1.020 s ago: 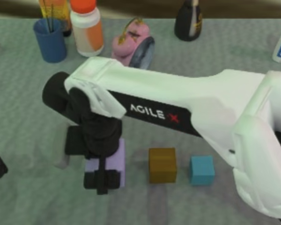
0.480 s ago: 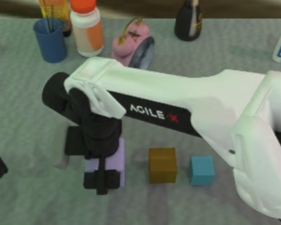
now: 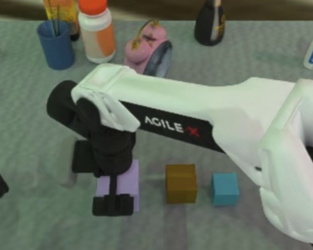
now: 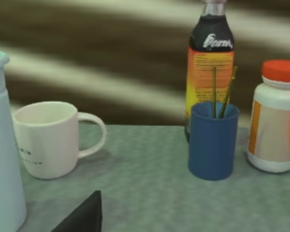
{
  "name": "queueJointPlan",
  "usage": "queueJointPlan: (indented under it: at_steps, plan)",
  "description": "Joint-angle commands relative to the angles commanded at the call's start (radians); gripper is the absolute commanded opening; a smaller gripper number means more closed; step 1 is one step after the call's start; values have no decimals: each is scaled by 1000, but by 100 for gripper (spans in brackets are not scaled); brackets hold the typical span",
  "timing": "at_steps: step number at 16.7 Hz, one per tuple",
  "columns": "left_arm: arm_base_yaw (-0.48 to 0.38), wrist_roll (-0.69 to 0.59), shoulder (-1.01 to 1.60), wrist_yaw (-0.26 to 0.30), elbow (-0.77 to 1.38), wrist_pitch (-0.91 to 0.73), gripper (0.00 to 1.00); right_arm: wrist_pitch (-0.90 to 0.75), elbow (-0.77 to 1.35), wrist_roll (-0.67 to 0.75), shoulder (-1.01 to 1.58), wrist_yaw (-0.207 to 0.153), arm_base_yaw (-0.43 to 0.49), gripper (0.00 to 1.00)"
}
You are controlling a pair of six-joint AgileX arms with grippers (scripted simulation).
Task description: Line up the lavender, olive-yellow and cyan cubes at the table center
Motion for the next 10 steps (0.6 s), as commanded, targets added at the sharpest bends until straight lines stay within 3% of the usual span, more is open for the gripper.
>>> queueJointPlan:
  at_steps: [6, 10]
  plan:
    - [0, 0, 0, 0, 0, 0, 100, -17, 17, -2, 2, 0, 0, 100]
    - [0, 0, 0, 0, 0, 0, 100, -156, 161, -3, 7, 1, 4, 100]
